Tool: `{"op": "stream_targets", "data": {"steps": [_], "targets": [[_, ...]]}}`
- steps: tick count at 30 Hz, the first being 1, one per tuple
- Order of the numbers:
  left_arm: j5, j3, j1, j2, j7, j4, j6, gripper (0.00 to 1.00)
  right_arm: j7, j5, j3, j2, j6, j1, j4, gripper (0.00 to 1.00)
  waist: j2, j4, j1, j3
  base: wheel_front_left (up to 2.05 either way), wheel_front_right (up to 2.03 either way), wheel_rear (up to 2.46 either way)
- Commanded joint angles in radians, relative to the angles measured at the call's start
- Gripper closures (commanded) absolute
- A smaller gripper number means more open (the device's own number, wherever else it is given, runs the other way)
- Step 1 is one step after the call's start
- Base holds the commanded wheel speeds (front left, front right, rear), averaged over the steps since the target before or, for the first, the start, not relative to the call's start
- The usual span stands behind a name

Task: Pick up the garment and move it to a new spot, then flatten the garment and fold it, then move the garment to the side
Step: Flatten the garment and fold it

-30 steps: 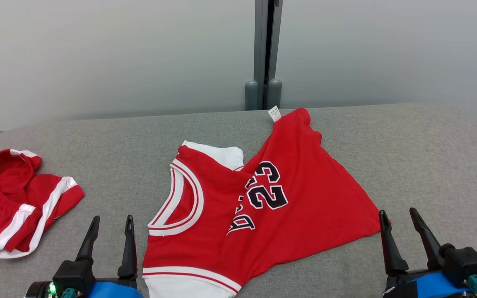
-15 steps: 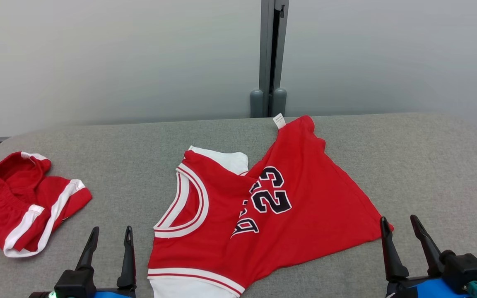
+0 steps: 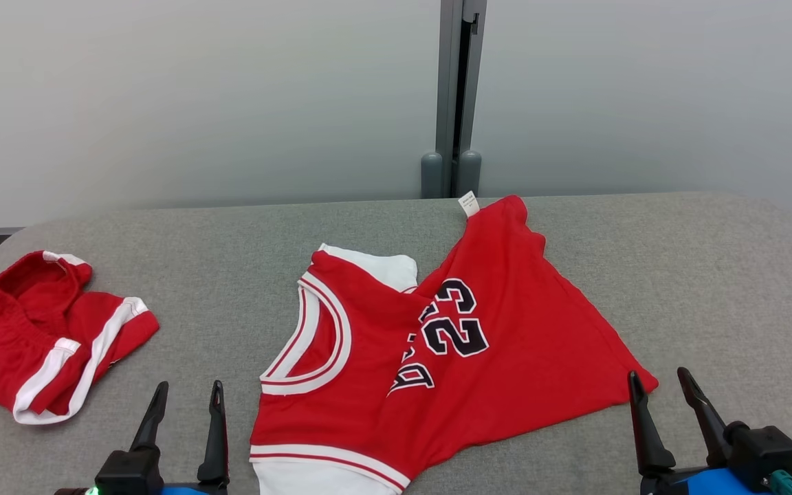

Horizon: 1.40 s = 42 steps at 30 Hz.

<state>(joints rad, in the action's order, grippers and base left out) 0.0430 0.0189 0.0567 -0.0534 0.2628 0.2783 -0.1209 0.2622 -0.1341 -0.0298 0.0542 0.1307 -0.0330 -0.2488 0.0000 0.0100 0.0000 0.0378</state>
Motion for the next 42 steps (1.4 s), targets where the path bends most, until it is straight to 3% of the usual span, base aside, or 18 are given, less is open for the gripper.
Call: {"op": "stream_targets", "data": {"steps": [1,14,23,35,42], "targets": [[-0.002,-0.004,0.007,-0.002,0.003,0.006,0.001,0.0,0.004,0.007,-0.004,-0.002,0.0,-0.01,-0.007,0.0,0.0,0.002,0.0,-0.001,0.0,0.0,0.0],[0.044,-0.096,0.023,0.001,0.003,0.164,-0.01,0.0,0.004,0.009,-0.042,0.029,0.0,0.038,-0.167,0.0,0.0,0.027,0.0,-0.018,0.0,0.0,0.0],[0.083,-0.212,0.037,-0.002,0.003,0.298,-0.012,0.0,0.004,0.008,-0.064,0.044,0.0,0.059,-0.266,0.0,0.0,0.044,0.0,-0.029,0.0,0.0,0.0],[0.154,-0.33,0.021,-0.019,0.0,0.411,-0.01,0.0,0.004,0.001,-0.059,0.052,0.0,0.064,-0.3,0.0,0.0,0.042,0.0,-0.041,0.0,0.0,0.0],[0.207,-0.435,0.003,-0.023,-0.001,0.399,-0.01,0.0,0.004,-0.003,-0.052,0.052,0.0,0.077,-0.309,0.0,0.0,0.042,0.0,-0.051,0.0,0.0,0.0]]}}
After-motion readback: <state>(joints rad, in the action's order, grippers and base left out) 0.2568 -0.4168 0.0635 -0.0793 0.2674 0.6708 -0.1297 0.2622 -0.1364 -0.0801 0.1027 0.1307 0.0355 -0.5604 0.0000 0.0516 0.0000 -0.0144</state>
